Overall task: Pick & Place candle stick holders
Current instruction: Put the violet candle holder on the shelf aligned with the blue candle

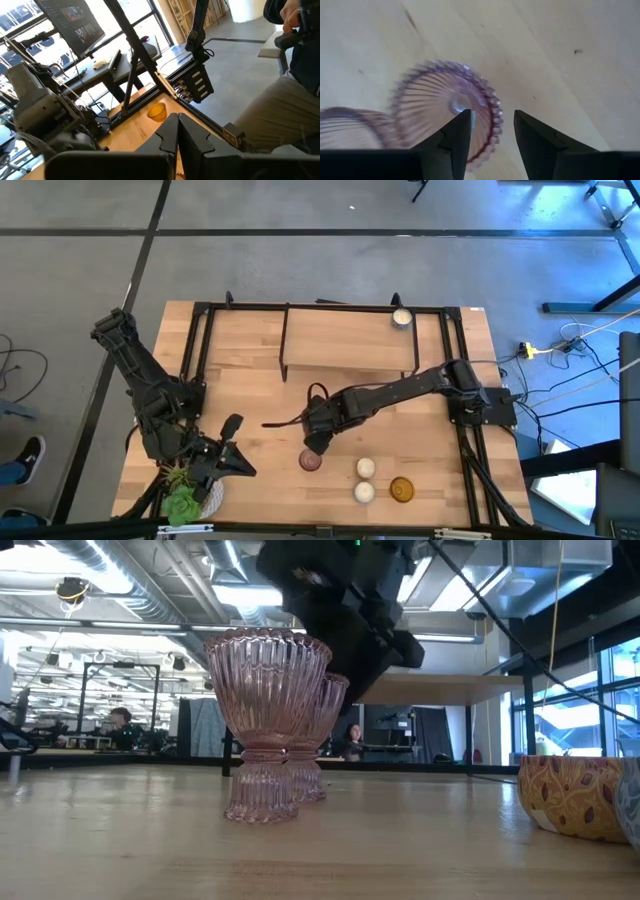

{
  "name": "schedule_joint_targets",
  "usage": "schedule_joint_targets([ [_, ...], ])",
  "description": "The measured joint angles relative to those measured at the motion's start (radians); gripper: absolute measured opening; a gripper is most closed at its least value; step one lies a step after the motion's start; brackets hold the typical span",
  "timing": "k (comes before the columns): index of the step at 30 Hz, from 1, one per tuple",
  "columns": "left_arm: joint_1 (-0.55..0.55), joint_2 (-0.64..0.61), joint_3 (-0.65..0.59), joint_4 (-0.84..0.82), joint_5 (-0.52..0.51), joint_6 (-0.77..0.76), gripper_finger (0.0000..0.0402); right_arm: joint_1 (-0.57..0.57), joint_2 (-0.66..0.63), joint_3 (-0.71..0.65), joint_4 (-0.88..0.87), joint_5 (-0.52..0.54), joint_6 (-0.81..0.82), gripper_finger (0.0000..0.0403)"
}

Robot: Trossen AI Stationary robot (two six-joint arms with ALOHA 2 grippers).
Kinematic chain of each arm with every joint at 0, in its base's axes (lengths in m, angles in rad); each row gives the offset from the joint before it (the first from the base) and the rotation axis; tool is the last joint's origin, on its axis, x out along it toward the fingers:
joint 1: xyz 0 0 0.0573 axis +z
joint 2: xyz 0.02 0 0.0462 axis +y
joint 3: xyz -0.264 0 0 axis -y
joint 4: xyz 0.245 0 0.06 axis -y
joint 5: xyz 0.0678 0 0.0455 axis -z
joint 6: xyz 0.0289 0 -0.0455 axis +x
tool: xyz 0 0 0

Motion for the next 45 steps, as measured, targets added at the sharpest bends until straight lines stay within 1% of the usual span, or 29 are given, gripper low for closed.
schedule_joint_targets([
  [4, 0.000, 0.000, 0.000, 0.000, 0.000, 0.000, 0.0004, 0.000, 0.016, 0.001, 0.008, -0.023, 0.000, 0.0151],
  [12, 0.000, 0.000, 0.000, 0.000, 0.000, 0.000, 0.0004, 0.002, 0.017, 0.000, -0.011, -0.023, -0.001, 0.0147],
  [15, 0.000, 0.000, 0.000, 0.000, 0.000, 0.000, 0.0004, 0.002, 0.017, 0.000, -0.042, -0.024, 0.001, 0.0127],
  [20, 0.000, 0.000, 0.000, 0.000, 0.000, 0.000, 0.0004, 0.002, 0.017, 0.000, -0.045, -0.029, 0.007, 0.0072],
  [22, 0.000, 0.000, 0.000, 0.000, 0.000, 0.000, 0.0004, 0.002, 0.016, 0.001, -0.040, -0.048, 0.005, 0.0052],
  [26, 0.000, 0.000, 0.000, 0.000, 0.000, 0.000, 0.0004, 0.003, 0.013, 0.002, -0.041, -0.057, -0.005, 0.0031],
  [30, 0.000, 0.000, 0.000, 0.000, 0.000, 0.000, 0.0004, 0.007, 0.009, 0.007, -0.073, -0.064, -0.012, 0.0028],
  [33, 0.000, 0.000, 0.000, 0.000, 0.000, 0.004, 0.0004, 0.010, 0.009, 0.027, -0.152, -0.059, -0.016, 0.0027],
  [39, 0.000, 0.000, 0.000, 0.000, 0.000, 0.006, 0.0004, 0.010, 0.007, 0.032, -0.199, -0.062, -0.020, 0.0026],
  [45, 0.000, 0.000, 0.000, 0.000, 0.000, 0.007, 0.0004, 0.010, 0.005, 0.032, -0.206, -0.131, -0.048, 0.0025],
])
